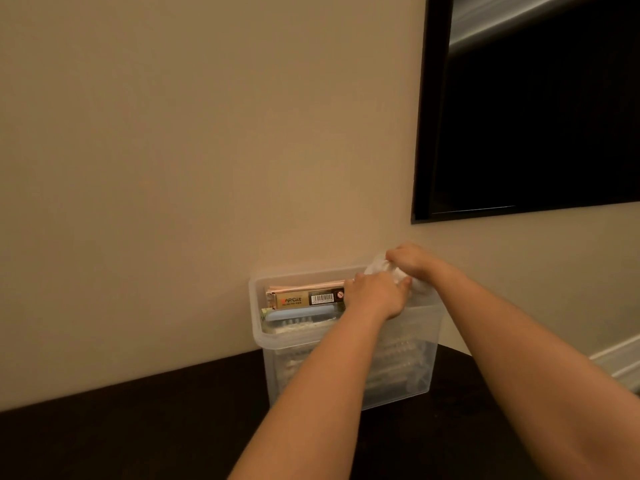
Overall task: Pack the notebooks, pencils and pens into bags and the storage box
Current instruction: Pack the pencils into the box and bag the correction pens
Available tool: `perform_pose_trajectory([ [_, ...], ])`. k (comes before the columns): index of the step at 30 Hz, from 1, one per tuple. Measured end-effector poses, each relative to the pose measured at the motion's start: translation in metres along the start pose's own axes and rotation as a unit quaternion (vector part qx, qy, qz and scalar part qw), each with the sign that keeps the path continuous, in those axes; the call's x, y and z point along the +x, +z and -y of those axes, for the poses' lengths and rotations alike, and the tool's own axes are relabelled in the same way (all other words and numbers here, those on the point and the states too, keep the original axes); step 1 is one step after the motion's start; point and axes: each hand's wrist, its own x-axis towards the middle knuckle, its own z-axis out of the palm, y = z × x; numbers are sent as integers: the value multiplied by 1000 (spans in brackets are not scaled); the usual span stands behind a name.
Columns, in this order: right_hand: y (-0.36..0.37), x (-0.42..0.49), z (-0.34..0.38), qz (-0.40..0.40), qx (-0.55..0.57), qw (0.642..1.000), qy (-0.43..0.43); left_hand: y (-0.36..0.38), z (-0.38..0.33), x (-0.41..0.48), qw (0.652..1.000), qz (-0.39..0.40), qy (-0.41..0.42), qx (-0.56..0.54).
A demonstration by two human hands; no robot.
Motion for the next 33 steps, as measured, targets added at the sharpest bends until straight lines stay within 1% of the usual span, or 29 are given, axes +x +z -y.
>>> perform_pose_trajectory([
  [2,-2,2,-4,-25,-11,999,22,-3,10,-2,1000,-13,10,22],
  [3,-2,1,-6,-28,0,999,32,-4,15,-4,999,-24,16,22],
  [5,-1,-1,-13,-32,57,997,46,-9,24,-9,997,-64,28,19],
  [7,-1,-8,-19,-18,142,988,64,-17,36,-14,994,-101,28,28],
  [9,-2,-17,-23,23,207,975,71,-26,53,-19,992,-120,7,49],
  [11,-4,-25,-23,64,203,975,64,-34,76,-26,989,-121,-34,73],
  [13,-5,-32,-20,87,180,978,67,-39,98,-35,986,-102,-100,84],
  [14,-4,-36,-18,92,173,978,68,-41,108,-39,984,-85,-138,74],
  [15,-3,-38,-16,92,171,979,65,-41,117,-43,982,-66,-173,40],
  [16,-2,-41,-15,90,169,980,59,-41,123,-46,978,-49,-200,-17],
  [18,0,-44,-13,78,164,982,50,-39,129,-49,965,-25,-211,-152],
  [20,1,-46,-12,69,160,984,43,-36,128,-53,957,-27,-199,-207],
  [24,5,-48,-9,69,157,984,46,-37,131,-58,954,-59,-196,-221],
  [33,27,-67,16,100,145,984,20,-51,163,-89,954,-65,-197,-219],
])
